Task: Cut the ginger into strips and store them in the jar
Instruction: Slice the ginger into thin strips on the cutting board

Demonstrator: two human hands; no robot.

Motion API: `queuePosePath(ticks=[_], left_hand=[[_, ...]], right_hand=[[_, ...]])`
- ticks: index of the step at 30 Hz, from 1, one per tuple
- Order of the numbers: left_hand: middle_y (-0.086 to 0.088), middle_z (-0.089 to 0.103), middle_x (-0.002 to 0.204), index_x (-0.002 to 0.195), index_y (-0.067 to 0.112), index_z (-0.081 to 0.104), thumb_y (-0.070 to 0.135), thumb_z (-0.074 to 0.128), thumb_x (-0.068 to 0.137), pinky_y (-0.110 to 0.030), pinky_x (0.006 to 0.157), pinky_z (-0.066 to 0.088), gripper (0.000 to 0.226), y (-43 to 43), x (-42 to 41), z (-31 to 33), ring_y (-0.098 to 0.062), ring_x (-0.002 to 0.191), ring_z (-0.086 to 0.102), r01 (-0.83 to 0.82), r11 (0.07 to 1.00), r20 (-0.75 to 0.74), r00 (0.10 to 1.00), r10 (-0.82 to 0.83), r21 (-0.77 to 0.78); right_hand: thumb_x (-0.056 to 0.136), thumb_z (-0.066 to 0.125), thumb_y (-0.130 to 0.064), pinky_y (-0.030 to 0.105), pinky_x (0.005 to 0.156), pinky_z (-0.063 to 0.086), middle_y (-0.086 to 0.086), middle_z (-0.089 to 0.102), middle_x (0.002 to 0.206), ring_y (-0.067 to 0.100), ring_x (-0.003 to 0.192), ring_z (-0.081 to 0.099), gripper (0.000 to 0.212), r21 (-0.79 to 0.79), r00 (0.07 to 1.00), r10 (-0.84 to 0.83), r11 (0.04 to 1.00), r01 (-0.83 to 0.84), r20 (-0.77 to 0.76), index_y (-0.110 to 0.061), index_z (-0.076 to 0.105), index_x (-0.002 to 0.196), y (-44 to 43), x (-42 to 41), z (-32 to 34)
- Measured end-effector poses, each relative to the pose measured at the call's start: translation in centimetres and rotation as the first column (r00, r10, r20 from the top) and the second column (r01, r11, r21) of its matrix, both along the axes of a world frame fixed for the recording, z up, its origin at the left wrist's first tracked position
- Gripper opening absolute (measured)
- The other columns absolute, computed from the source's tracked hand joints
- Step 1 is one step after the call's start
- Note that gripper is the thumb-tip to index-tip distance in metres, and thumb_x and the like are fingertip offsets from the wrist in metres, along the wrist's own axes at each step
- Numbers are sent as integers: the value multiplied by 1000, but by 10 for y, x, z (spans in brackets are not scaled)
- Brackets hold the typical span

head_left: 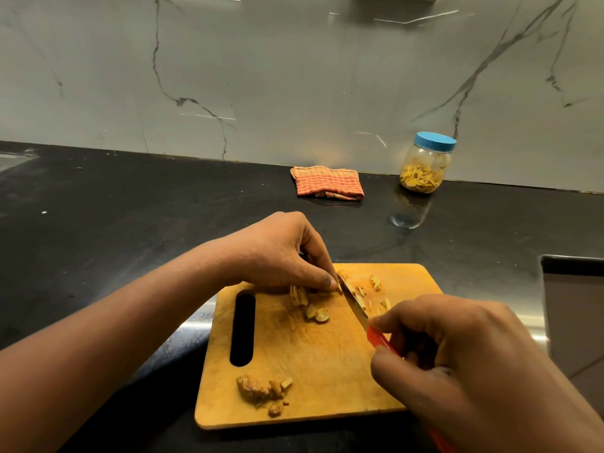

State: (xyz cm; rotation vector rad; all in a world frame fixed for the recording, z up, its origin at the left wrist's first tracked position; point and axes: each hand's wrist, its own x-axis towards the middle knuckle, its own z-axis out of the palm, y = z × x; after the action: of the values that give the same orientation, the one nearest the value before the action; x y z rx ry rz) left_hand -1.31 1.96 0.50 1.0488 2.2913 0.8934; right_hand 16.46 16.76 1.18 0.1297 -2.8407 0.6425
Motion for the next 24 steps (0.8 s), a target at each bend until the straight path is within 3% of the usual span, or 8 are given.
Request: queuePosePath(ticks=[6, 10, 15, 19, 24], left_hand=[[11, 74, 97, 91, 25, 81, 27, 76, 83, -32, 90, 57, 9, 0, -1, 0, -3, 93, 67, 8, 1000, -9, 1000, -8, 0], [11, 74, 97, 90, 26, 80, 27, 76, 83, -33, 89, 57, 8, 0, 0, 0, -5, 94, 67, 20, 1000, -19, 1000, -20, 1], [12, 73, 98, 90, 27, 80, 26, 75, 84, -32, 90, 57, 8, 0, 0, 0, -5, 94, 67, 27, 1000, -22, 999, -27, -4], [13, 73, 97, 90, 28, 80, 26, 75, 84, -31, 89, 57, 7, 0, 0, 0, -2, 93, 66, 34, 999, -26, 999, -34, 0], [12, 73, 98, 91, 26, 80, 25, 75, 84, -31, 89, 58, 8, 0, -1, 0, -5, 93, 67, 36, 999, -27, 999, -36, -2]], right_hand=[[61, 56, -49, 11, 59, 45, -15, 57, 56, 1, 68, 59, 33, 31, 1000, -9, 999, 9, 25, -31, 75, 80, 0, 0, 3], [59, 46, -57, 15, 47, 42, -15, 57, 58, 1, 70, 58, 44, 70, 999, -28, 997, 25, 45, -33, 74, 82, -2, 1, 7], [73, 64, -47, 13, 54, 40, -12, 57, 65, -3, 88, 52, 28, 43, 1000, -3, 999, 2, 15, -32, 74, 94, -6, -1, 7], [73, 61, -47, 15, 57, 41, -10, 56, 66, 4, 77, 55, 31, 65, 999, -15, 998, 12, 43, -31, 73, 96, -8, -2, 8], [76, 60, -42, 18, 62, 45, -9, 57, 66, 2, 77, 54, 28, 44, 997, -38, 998, 35, 68, -30, 71, 99, -9, -6, 7]])
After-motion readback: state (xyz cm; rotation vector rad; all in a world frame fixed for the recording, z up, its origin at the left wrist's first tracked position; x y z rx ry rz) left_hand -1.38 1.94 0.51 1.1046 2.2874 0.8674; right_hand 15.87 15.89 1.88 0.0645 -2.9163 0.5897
